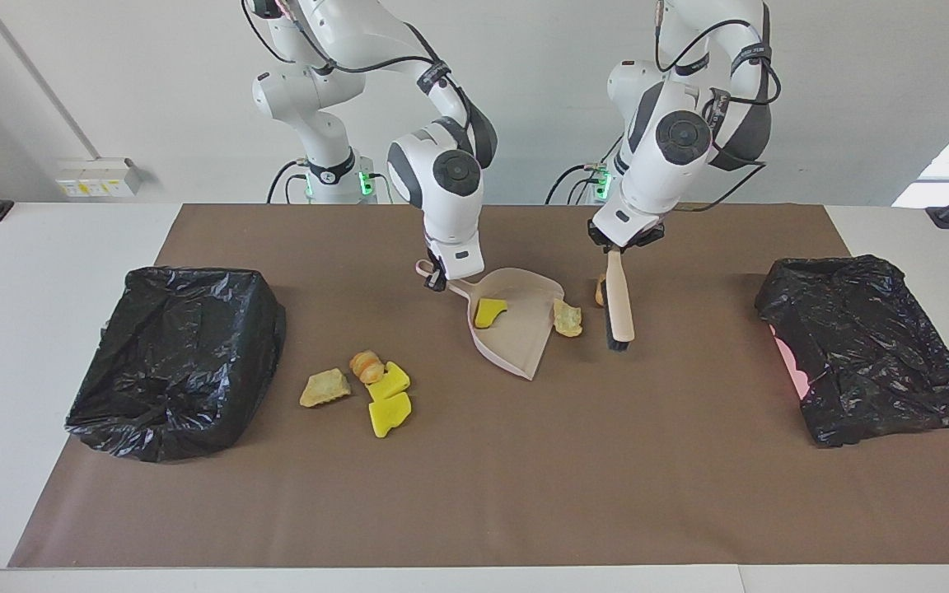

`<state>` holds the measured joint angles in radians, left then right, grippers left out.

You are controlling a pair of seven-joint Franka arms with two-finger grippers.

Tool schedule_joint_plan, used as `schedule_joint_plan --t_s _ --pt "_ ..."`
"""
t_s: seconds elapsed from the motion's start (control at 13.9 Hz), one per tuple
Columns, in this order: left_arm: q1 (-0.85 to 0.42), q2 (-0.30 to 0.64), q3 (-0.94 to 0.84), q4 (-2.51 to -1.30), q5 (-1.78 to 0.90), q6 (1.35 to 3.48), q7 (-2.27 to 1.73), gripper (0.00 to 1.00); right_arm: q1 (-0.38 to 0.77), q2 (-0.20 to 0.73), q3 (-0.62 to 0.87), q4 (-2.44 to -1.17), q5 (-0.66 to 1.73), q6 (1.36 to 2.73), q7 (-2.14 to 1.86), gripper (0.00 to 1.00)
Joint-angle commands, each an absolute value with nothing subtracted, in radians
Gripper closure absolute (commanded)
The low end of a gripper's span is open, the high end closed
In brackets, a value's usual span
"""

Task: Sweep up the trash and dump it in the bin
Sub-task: 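Sweep the yellow pieces into the dustpan with the left gripper's brush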

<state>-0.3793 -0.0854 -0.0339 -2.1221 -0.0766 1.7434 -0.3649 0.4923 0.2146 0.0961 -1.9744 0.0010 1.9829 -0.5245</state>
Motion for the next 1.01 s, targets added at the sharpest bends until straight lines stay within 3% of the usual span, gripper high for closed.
schedule_joint_plan --t_s 0.0,0.36,0.72,0.94 --pt "-0.357 -0.199 -0.04 -2.275 -0.057 1.775 -0.521 1.0 0.499 0.227 0.098 -1.98 -0.023 2.002 -0.505 1.0" --pt "-0.402 -0.215 -0.048 -2.42 -0.057 1.937 -0.788 1.0 0.499 0.227 0.098 -1.98 -0.023 2.002 -0.503 1.0" --pt "-0.455 -0.1 -0.051 -2.387 -0.124 2.117 -0.763 1.0 0.499 0.227 0.098 -1.98 -0.023 2.002 -0.503 1.0" --pt "-0.492 -0.08 -0.051 -2.376 -0.188 2.154 -0.57 1.0 0.499 0.227 0.098 -1.98 -0.023 2.002 -0.503 1.0"
